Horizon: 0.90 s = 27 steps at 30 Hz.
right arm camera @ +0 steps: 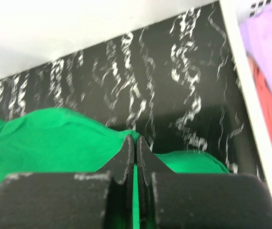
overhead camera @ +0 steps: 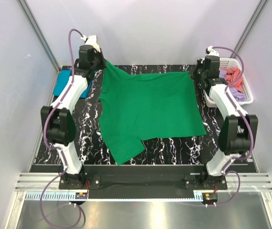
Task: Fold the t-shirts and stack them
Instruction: Flatten the tshirt out, then fold the tshirt
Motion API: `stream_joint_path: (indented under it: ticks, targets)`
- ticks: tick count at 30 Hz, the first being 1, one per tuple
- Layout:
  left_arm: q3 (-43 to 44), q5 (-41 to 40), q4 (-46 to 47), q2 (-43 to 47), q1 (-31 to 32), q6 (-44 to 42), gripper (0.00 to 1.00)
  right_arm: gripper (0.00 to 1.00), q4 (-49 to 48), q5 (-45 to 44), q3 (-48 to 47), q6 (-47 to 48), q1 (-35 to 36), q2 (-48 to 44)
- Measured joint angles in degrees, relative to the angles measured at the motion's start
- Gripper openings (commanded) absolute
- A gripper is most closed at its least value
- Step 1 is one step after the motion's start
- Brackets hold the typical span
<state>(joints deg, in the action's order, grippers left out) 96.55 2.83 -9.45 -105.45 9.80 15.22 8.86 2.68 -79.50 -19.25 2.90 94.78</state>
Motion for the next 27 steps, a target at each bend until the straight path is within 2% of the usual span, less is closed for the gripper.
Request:
stream_joint_path:
  ticks: [7,14,21,27]
  targets:
    - [4.57,0.0,1.22,-5.25,-1.66,-3.32,0.0,0.0,-3.67,1.57,-9.31,1.97,-1.88,12.39]
    - [4.76,-0.02,2.75,-5.4,-2.25,-5.49,0.0,0.0,-4.59,2.56,-13.22,4.07,-2.27,17.57]
    - [-0.57,0.22,3.15,-4.02,-2.84,-6.95,0.0,0.0,-4.28,3.06,-13.49,5.88,-4.22,18.95]
    - [-10.75,0.24,3.98,-0.13,-3.15,-6.6,0.0,0.0,-4.28,3.13,-11.8,6.82,-4.9,18.95]
